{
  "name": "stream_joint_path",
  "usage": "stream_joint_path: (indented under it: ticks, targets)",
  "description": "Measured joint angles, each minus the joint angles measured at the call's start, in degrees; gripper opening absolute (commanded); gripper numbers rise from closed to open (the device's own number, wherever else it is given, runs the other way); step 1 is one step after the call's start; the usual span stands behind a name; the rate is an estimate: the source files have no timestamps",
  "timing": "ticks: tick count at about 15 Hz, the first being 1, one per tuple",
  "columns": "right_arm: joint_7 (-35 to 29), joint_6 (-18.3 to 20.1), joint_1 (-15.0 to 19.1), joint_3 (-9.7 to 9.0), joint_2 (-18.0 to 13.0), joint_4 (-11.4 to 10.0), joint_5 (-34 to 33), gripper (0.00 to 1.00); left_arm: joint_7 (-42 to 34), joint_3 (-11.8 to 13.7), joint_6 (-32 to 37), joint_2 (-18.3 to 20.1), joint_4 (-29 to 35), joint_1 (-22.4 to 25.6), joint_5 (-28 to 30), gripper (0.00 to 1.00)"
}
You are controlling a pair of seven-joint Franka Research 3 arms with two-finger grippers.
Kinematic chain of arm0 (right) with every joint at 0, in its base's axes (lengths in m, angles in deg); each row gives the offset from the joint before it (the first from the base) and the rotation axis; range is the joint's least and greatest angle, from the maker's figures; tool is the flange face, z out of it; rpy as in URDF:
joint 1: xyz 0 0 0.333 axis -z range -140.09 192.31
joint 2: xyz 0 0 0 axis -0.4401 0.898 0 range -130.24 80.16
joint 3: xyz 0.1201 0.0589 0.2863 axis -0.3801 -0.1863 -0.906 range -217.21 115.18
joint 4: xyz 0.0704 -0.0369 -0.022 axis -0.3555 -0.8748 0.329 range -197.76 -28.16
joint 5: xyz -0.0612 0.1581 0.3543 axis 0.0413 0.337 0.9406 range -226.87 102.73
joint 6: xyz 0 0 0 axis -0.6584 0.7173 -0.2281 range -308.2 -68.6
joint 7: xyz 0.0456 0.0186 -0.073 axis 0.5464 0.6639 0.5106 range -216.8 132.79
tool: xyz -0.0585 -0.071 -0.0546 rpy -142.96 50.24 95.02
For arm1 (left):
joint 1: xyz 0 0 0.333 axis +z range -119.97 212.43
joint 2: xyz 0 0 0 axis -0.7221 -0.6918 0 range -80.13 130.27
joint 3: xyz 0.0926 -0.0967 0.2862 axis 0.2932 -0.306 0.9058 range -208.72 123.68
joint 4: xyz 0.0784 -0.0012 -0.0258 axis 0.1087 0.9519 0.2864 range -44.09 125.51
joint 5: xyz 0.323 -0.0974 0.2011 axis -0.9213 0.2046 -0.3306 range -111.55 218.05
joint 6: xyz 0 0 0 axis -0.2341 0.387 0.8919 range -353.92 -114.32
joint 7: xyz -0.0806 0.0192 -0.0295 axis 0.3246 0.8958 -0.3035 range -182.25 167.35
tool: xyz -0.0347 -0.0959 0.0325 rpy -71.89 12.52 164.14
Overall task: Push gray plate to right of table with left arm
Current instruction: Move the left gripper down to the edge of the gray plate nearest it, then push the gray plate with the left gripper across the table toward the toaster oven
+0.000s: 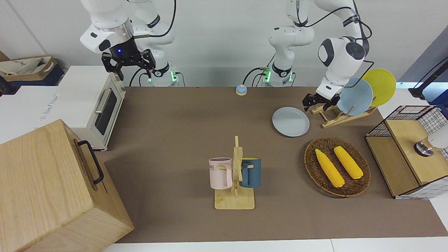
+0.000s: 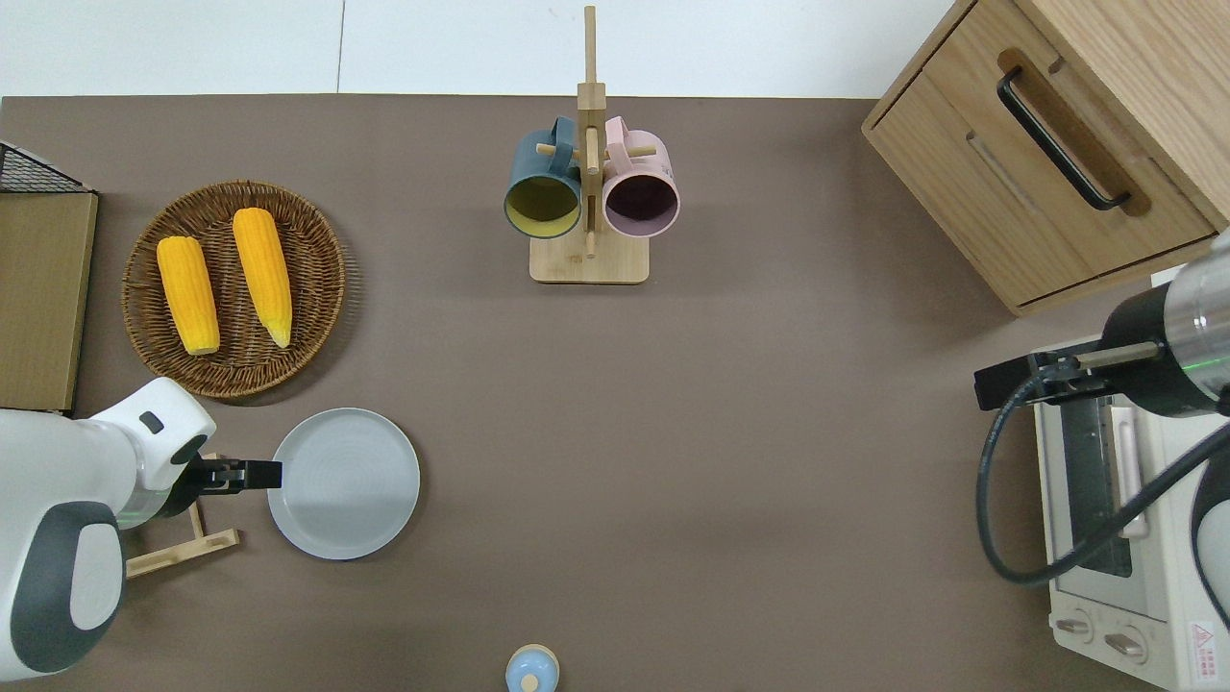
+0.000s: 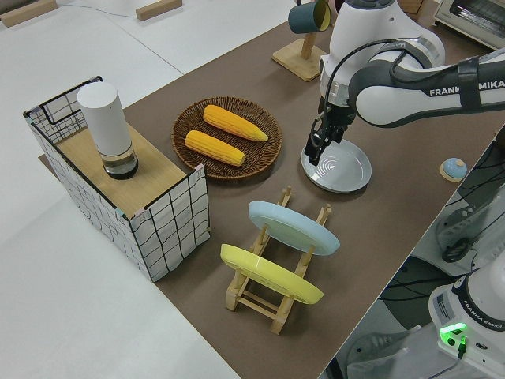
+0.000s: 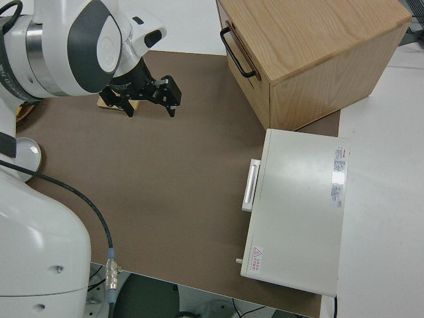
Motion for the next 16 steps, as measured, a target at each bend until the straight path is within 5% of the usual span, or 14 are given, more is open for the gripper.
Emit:
stream_joint_path:
  ticks: [16]
  targets:
    - [0.0,0.0,0.0,0.00,0.0,0.0,0.0,0.983,1.8,-0.4,-13.4,-5.6,7.7,-0.1,0.0,0.98]
